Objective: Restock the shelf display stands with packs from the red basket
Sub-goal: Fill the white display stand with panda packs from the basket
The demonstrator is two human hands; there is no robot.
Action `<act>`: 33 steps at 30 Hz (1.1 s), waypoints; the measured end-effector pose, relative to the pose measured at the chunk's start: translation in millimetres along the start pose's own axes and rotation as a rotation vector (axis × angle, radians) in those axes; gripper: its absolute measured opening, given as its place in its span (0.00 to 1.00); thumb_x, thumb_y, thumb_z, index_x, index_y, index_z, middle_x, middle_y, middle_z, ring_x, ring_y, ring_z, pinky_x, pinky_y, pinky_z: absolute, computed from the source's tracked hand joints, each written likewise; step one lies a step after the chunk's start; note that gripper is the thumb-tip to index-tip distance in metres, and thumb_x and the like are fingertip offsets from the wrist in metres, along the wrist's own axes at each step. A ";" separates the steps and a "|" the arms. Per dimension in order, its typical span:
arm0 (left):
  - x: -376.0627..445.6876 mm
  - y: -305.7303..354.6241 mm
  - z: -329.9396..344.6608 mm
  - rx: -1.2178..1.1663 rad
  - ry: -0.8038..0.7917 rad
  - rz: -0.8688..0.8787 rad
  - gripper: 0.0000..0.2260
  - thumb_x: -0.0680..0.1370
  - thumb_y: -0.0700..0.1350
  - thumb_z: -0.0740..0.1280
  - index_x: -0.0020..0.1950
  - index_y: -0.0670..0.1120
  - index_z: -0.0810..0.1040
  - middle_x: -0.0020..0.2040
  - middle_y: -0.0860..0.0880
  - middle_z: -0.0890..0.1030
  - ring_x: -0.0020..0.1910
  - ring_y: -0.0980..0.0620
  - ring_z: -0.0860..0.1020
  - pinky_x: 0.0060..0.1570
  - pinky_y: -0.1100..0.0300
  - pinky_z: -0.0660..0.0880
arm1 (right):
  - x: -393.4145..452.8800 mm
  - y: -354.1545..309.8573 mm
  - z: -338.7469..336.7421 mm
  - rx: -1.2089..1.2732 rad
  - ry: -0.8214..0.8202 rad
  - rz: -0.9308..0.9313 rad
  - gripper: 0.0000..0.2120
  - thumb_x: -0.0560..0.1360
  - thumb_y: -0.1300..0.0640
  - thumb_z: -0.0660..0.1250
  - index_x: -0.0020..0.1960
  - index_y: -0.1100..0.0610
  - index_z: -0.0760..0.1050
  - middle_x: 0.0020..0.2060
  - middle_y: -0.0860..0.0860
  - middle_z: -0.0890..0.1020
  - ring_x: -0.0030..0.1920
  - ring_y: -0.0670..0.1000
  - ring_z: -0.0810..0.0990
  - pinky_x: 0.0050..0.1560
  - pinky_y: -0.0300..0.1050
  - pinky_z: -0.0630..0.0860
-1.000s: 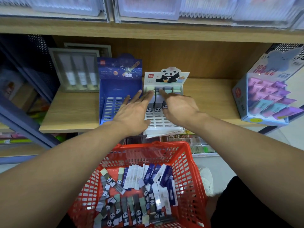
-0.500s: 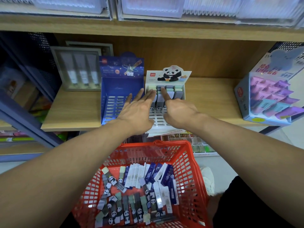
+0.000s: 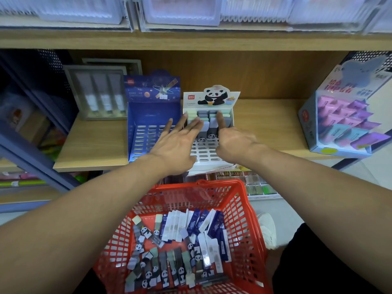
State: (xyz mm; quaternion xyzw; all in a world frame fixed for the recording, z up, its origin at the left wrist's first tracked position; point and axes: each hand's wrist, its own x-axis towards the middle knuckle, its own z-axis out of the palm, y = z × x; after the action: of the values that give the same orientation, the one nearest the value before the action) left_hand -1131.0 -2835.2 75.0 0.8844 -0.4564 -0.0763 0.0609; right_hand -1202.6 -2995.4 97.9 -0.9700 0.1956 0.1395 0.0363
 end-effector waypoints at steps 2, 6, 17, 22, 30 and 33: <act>-1.7 1.3 -0.5 -0.008 0.011 0.013 0.42 0.78 0.51 0.68 0.83 0.50 0.43 0.83 0.53 0.44 0.81 0.50 0.37 0.79 0.47 0.38 | -4.1 -1.3 -1.9 -0.029 0.034 0.019 0.44 0.77 0.59 0.60 0.79 0.57 0.31 0.41 0.50 0.79 0.37 0.51 0.78 0.34 0.46 0.74; -22.9 6.5 2.8 -0.118 0.304 0.102 0.32 0.76 0.45 0.69 0.79 0.47 0.63 0.77 0.48 0.67 0.80 0.48 0.56 0.77 0.52 0.53 | -29.3 -11.4 -12.8 -0.185 0.149 -0.090 0.26 0.78 0.55 0.61 0.75 0.57 0.61 0.55 0.54 0.79 0.49 0.57 0.79 0.36 0.44 0.67; -129.4 -10.8 99.8 -0.138 -0.560 -0.111 0.22 0.78 0.50 0.69 0.72 0.52 0.72 0.64 0.49 0.79 0.62 0.45 0.77 0.60 0.53 0.74 | -70.1 -37.6 137.4 -0.531 -0.505 -0.641 0.07 0.76 0.58 0.64 0.53 0.55 0.78 0.51 0.53 0.82 0.46 0.56 0.81 0.40 0.45 0.76; -162.7 -24.4 183.6 -0.296 -0.687 -0.359 0.20 0.79 0.48 0.68 0.71 0.48 0.73 0.66 0.47 0.79 0.63 0.46 0.77 0.61 0.57 0.74 | -77.7 -59.9 216.0 -0.533 -0.733 -0.644 0.10 0.79 0.59 0.65 0.61 0.56 0.74 0.53 0.51 0.78 0.45 0.55 0.75 0.36 0.46 0.70; -189.2 -6.6 286.9 -0.594 -0.701 -0.566 0.20 0.76 0.51 0.69 0.65 0.44 0.78 0.63 0.46 0.79 0.63 0.42 0.77 0.60 0.55 0.75 | -62.3 -76.8 330.2 0.533 -0.525 0.216 0.14 0.79 0.52 0.63 0.62 0.57 0.74 0.53 0.56 0.81 0.53 0.61 0.80 0.46 0.47 0.75; -179.8 2.1 309.4 -0.728 -0.683 -0.694 0.13 0.77 0.45 0.69 0.60 0.43 0.81 0.57 0.45 0.82 0.59 0.44 0.80 0.56 0.59 0.76 | -62.2 -68.4 350.2 0.487 -0.462 0.261 0.27 0.80 0.55 0.63 0.77 0.55 0.60 0.65 0.57 0.77 0.63 0.61 0.77 0.58 0.52 0.76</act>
State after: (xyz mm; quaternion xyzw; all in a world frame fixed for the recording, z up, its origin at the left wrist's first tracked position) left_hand -1294.4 -2701.4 -213.9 0.8293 -0.0797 -0.5225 0.1812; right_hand -1320.8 -2865.7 -218.9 -0.8426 0.3321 0.3078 0.2915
